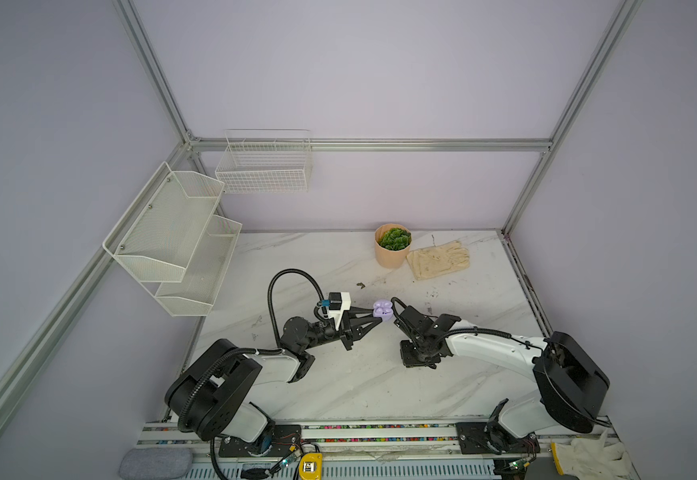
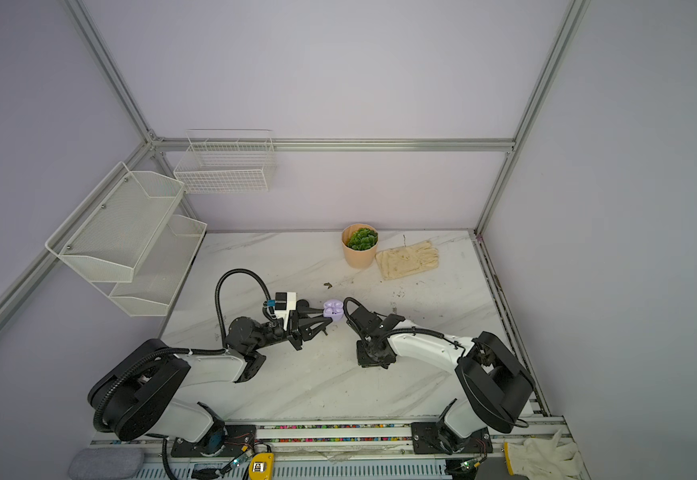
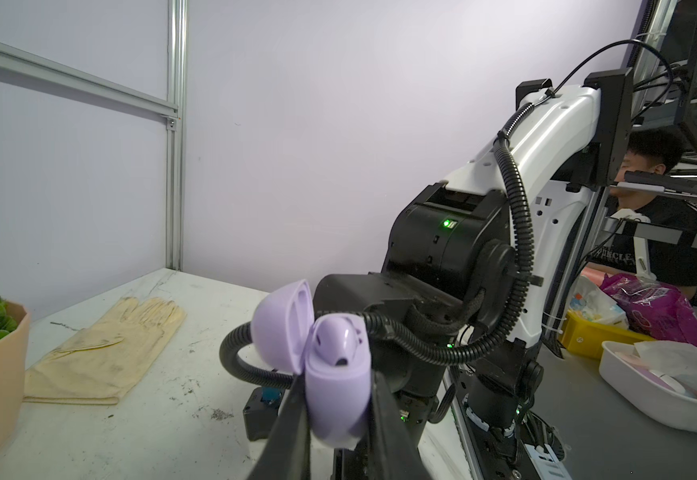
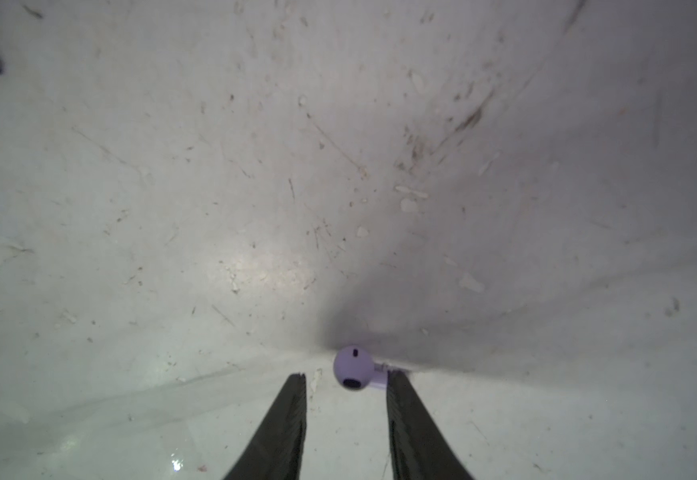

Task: Insert the wireless bluetooth earbuds into the charging case
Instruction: 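Close the right gripper on the lavender earbud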

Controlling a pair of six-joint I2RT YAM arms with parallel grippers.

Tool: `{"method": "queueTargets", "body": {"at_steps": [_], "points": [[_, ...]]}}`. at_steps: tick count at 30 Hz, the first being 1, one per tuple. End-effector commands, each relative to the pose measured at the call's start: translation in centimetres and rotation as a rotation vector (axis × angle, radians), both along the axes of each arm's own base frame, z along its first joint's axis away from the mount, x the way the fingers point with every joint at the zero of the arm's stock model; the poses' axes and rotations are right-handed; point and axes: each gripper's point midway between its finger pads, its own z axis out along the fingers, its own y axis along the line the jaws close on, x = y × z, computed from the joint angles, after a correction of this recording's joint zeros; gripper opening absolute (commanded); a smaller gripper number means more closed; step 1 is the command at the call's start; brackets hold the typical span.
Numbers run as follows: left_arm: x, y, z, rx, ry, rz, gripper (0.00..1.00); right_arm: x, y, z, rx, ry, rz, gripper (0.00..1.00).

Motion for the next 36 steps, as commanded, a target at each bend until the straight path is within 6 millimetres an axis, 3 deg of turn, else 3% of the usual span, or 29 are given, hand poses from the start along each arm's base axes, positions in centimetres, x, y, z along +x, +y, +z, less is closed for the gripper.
{"method": "queueTargets", "body": {"at_steps": [1, 27, 36], "points": [[-0.9, 0.4, 1.0, -0.034, -0.053, -0.004, 0.00, -0.2, 0.0, -0.5, -0.021, -0.013, 0.016, 0.37], [-0.8, 0.4, 0.8, -0.030, -0.052, -0.002, 0.00, 0.2, -0.2, -1.7, -0.029, -0.031, -0.011, 0.21], [-0.8, 0.4, 0.8, -0.030, -0.051, 0.003, 0.00, 0.7, -0.3, -0.6, -0.020, -0.071, -0.032, 0.18]]}}
